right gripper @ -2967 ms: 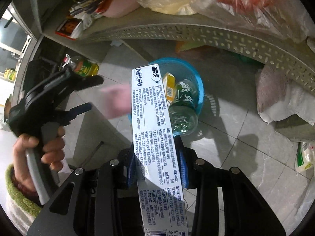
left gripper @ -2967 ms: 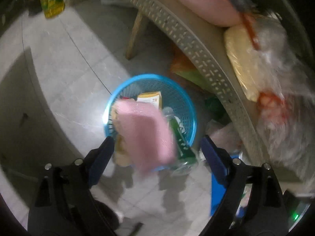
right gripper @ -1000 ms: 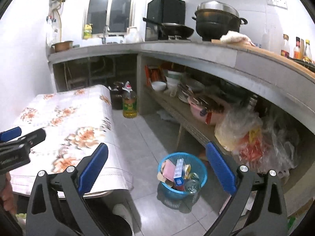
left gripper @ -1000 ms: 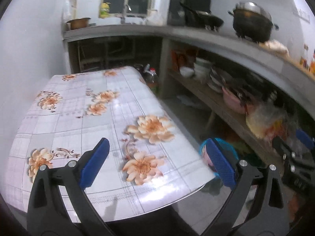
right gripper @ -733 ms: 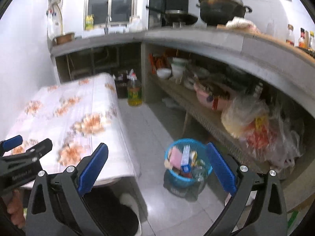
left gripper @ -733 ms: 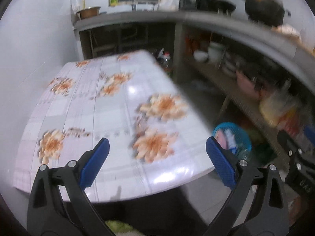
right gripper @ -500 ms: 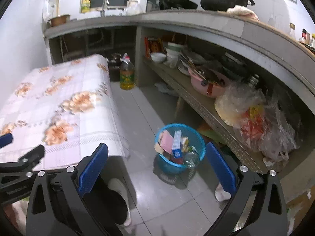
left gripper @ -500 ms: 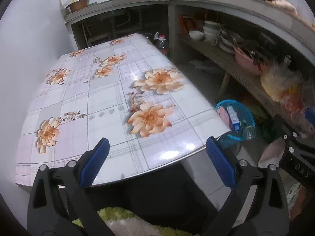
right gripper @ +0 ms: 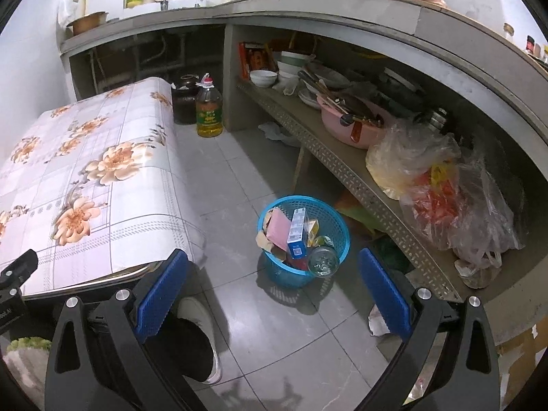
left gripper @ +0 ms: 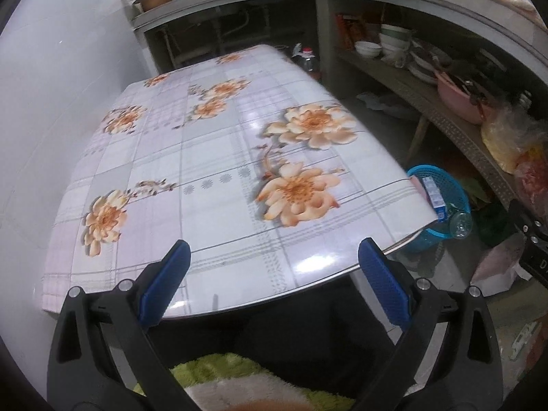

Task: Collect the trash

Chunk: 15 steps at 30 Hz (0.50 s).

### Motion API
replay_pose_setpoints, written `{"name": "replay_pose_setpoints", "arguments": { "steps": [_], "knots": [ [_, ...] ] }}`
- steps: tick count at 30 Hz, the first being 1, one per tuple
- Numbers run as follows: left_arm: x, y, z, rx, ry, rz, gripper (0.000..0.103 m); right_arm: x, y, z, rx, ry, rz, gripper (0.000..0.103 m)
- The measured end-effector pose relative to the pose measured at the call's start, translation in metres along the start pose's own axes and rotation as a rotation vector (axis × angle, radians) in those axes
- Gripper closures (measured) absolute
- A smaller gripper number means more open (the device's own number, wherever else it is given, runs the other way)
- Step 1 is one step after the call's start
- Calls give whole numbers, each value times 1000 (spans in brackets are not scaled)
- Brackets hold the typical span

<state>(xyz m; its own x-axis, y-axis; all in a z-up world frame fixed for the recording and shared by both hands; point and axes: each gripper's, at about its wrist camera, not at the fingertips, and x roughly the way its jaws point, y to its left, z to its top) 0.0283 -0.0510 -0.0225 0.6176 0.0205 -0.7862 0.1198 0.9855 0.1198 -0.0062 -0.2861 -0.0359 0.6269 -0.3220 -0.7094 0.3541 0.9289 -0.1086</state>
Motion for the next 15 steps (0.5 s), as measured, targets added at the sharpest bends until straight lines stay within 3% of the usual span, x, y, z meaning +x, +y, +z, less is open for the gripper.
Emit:
{"name": "replay_pose_setpoints", "arguments": {
  "steps": [15],
  "knots": [
    [0, 6, 0, -10, 0, 6, 9, 6, -2, 1, 0, 7, 17, 6]
  ]
}}
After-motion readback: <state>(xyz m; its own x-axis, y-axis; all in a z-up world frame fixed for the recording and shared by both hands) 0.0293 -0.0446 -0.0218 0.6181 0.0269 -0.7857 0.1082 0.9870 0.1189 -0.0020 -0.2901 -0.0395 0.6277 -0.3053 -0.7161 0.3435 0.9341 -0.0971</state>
